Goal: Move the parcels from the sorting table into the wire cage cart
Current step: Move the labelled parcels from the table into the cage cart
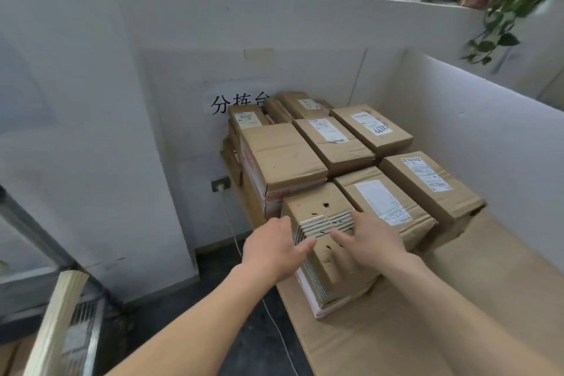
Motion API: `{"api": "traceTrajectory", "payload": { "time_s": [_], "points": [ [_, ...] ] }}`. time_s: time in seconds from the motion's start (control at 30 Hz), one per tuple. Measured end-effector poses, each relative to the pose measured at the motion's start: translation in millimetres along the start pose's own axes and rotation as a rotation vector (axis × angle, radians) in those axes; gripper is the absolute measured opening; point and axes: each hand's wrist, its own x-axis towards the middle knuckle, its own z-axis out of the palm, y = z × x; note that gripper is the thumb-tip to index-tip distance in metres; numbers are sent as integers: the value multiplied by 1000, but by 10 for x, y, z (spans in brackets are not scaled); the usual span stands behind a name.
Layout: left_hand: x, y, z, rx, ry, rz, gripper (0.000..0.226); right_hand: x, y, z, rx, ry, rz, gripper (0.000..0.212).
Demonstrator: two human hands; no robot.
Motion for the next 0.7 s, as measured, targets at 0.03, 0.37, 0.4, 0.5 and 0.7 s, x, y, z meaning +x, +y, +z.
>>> {"api": "traceTrajectory", "payload": {
  "time_s": [0.03,0.37,0.4,0.5,0.7],
  "points": [
    [28,7,41,-10,-18,-3,62,-4,18,23,7,9,13,52],
    [115,60,307,-236,-80,-68,54,-5,96,183,177,11,135,35],
    [119,62,327,-259,-92,-89,54,-11,91,198,216,4,141,35],
    [110,68,376,-337,-87,-140,50,-41,64,229,290,12,147,37],
    [-65,38,398,-374,-34,-234,53,-188,23,263,286,21,101,41]
  ]
}}
